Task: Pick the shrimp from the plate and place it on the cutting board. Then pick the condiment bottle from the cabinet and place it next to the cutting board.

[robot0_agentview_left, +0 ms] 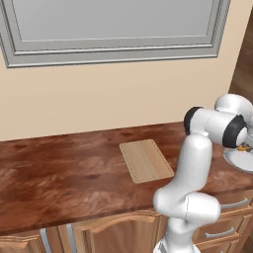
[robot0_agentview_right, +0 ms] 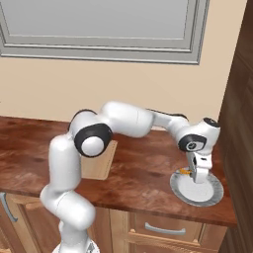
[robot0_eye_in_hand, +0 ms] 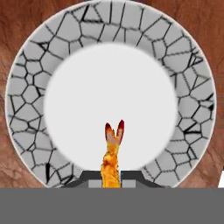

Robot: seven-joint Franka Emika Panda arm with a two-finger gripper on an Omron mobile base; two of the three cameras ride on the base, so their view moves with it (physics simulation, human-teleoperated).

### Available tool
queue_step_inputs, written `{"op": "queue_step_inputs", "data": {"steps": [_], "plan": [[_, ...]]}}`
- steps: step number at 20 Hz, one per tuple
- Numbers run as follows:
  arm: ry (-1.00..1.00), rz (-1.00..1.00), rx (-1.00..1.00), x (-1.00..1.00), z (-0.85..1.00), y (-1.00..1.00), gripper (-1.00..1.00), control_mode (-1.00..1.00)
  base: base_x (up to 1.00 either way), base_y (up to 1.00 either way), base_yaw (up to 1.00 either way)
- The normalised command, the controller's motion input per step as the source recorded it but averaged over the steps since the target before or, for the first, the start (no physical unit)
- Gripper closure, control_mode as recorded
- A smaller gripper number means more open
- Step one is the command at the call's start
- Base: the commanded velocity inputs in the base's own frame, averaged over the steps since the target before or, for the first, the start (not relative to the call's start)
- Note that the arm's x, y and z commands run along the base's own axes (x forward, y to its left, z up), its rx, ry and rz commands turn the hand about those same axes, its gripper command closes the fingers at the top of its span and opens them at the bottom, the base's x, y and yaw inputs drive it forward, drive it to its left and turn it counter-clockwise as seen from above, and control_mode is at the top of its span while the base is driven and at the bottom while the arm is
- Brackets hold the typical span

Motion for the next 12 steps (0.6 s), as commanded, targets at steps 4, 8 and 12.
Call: {"op": "queue_step_inputs", "data": {"steps": [4,8,12], "plan": [[0.01,0.00,0.00,-0.21,0.42,0.28,1.00,-1.00,0.00,0.00,0.00],[0.00,0.00,0.00,-0.33,0.32,0.35,1.00,-1.00,0.00,0.00,0.00],[0.00,0.00,0.00,-0.42,0.26,0.43,1.00,-1.00,0.00,0.00,0.00]]}}
